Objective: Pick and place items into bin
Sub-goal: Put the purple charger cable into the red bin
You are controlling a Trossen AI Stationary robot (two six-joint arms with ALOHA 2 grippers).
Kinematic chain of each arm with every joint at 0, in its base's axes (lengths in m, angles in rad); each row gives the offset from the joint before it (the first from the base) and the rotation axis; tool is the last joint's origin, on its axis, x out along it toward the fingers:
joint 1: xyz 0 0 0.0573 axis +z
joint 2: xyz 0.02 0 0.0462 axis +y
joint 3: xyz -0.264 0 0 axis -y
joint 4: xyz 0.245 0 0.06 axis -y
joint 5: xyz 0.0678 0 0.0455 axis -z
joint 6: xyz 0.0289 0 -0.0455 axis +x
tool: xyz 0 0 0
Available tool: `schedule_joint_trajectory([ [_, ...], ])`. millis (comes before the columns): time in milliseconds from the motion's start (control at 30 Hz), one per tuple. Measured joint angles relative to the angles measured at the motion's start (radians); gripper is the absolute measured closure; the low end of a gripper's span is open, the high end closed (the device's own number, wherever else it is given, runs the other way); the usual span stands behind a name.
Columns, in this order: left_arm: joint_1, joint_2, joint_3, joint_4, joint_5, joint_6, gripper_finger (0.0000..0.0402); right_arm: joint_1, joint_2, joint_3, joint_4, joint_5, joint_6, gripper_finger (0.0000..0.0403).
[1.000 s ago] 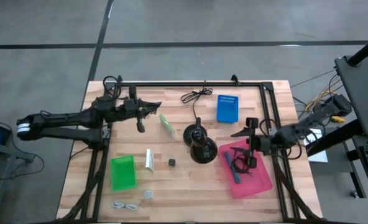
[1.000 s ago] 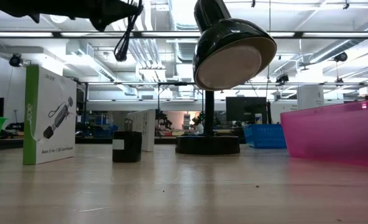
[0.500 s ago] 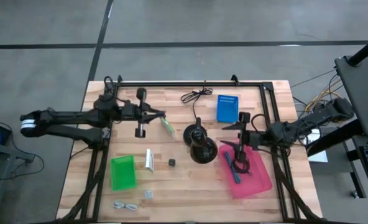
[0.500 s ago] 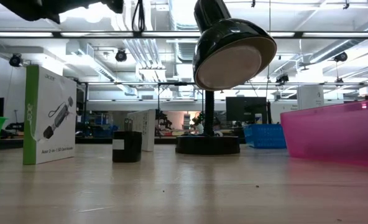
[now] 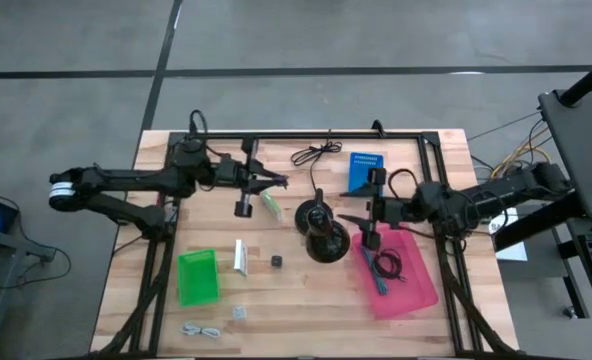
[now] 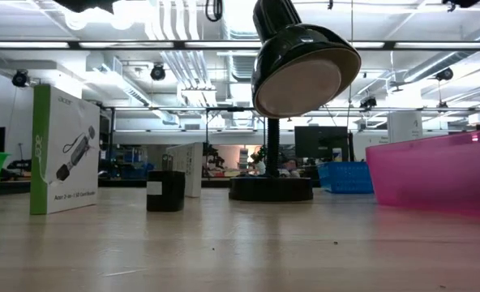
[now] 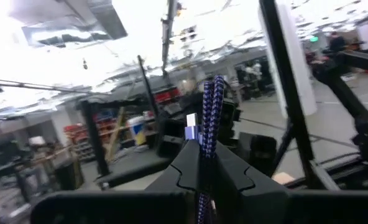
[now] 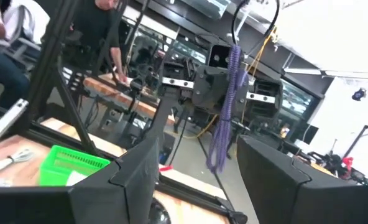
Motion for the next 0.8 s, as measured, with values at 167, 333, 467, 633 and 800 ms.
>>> schedule_joint_trajectory([
  [167, -0.005, 0.072, 0.067, -0.001, 0.005, 0.002, 0.0400, -0.007, 0.063, 0.069, -0.020, 0.001, -0.005, 0.0199],
  [333, -0.012, 0.106, 0.111, -0.001, 0.022, 0.001, 0.0400, -0.023, 0.096, 0.135, -0.033, -0.001, -0.003, 0.0199],
  [467, -0.022, 0.116, 0.140, 0.002, 0.045, -0.005, 0.0400, -0.042, 0.098, 0.207, -0.112, -0.005, -0.002, 0.0199],
  [633, -0.031, 0.124, 0.158, 0.009, 0.048, -0.024, 0.0400, -0.068, 0.099, 0.291, -0.245, -0.015, 0.021, 0.0199],
  [800, -0.031, 0.137, 0.175, 0.009, 0.047, -0.024, 0.0400, -0.085, 0.114, 0.352, -0.319, -0.092, 0.057, 0.0199],
])
